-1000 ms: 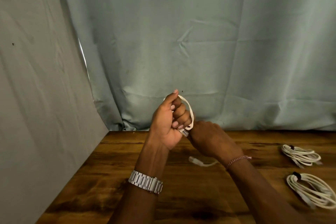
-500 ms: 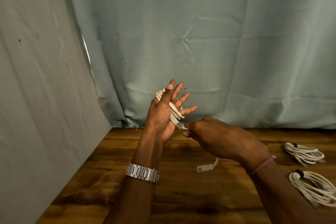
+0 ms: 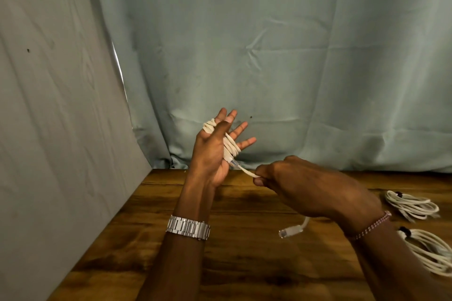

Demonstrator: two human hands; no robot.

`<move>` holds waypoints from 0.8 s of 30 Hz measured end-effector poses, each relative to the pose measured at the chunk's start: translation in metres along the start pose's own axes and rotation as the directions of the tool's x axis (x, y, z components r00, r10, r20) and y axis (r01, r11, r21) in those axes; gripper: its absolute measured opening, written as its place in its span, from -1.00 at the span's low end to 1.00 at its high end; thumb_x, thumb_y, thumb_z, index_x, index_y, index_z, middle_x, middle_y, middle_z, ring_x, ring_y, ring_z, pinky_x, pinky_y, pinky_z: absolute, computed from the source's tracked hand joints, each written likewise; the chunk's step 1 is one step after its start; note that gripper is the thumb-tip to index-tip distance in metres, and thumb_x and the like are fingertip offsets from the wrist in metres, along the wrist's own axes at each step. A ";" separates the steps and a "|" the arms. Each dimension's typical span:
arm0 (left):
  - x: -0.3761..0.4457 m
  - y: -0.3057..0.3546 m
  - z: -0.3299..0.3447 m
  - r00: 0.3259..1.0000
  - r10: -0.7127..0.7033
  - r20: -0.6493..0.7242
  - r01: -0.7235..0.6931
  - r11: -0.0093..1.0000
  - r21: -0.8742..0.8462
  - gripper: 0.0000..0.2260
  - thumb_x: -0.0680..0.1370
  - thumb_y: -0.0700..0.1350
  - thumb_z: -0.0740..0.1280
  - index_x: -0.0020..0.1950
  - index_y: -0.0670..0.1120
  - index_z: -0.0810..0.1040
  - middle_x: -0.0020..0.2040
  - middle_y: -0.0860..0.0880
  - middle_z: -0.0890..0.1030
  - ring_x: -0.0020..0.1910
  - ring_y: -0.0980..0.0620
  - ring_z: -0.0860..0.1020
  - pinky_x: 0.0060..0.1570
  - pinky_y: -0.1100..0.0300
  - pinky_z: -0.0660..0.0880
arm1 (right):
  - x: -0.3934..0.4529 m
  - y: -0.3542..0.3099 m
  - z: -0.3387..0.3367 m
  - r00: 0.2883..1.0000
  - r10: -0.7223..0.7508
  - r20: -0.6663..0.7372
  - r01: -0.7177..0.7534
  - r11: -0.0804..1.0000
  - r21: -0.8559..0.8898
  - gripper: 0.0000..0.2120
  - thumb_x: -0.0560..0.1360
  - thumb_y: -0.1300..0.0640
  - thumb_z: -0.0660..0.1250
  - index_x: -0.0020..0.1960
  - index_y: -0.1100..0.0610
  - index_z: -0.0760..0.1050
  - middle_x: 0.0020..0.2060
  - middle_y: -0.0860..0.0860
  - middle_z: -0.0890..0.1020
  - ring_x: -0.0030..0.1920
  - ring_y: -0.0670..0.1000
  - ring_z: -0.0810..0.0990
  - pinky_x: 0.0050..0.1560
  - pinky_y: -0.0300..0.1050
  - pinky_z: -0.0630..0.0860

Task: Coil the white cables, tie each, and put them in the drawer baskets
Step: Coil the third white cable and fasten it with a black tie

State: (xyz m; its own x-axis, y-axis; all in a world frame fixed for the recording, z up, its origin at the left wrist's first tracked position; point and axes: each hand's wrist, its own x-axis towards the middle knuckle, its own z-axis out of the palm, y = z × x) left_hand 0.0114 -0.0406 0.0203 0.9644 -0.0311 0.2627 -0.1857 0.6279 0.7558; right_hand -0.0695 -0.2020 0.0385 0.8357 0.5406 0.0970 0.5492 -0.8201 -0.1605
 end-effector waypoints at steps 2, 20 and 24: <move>-0.002 -0.002 -0.002 0.999 0.002 0.032 -0.006 0.992 0.129 -0.51 0.68 -0.18 0.20 0.60 -0.07 0.17 0.50 -0.11 0.42 0.16 -0.32 0.63 0.11 -0.18 0.60 | -0.003 0.004 -0.004 1.000 -0.011 -0.017 0.010 0.998 -0.062 -0.78 0.70 -0.03 0.12 -0.04 -0.05 0.47 -0.19 -0.11 0.54 -0.21 -0.13 0.51 -0.15 -0.15 0.46; -0.028 -0.004 0.018 0.830 -0.369 0.418 0.087 0.827 0.556 -0.19 0.55 0.40 -0.08 0.02 -0.30 0.60 -0.59 -0.01 0.20 -0.63 0.10 0.14 -0.54 0.26 0.24 | 0.008 0.037 -0.024 0.561 -0.379 -0.736 0.176 0.923 -0.341 -0.81 0.58 0.17 0.32 0.15 0.19 0.60 -0.04 0.10 0.59 -0.07 0.06 0.51 -0.12 -0.15 0.40; -0.031 -0.002 0.020 0.749 -0.412 0.519 0.200 0.887 0.416 -0.39 0.51 0.44 -0.03 -0.30 -0.09 0.37 -0.62 0.04 0.18 -0.66 0.11 0.07 -0.58 0.32 0.12 | 0.012 0.047 -0.021 0.462 -0.332 -0.822 0.233 0.940 -0.249 -0.80 0.58 0.25 0.38 0.19 0.16 0.66 -0.02 0.06 0.67 -0.05 0.06 0.57 -0.09 -0.11 0.49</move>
State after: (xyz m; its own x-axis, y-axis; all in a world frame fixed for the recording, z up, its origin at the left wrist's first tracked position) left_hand -0.0219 -0.0559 0.0226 0.7010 -0.6855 0.1966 -0.0507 0.2271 0.9725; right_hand -0.0335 -0.2377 0.0533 0.2101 0.3680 0.9058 0.7126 -0.6920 0.1159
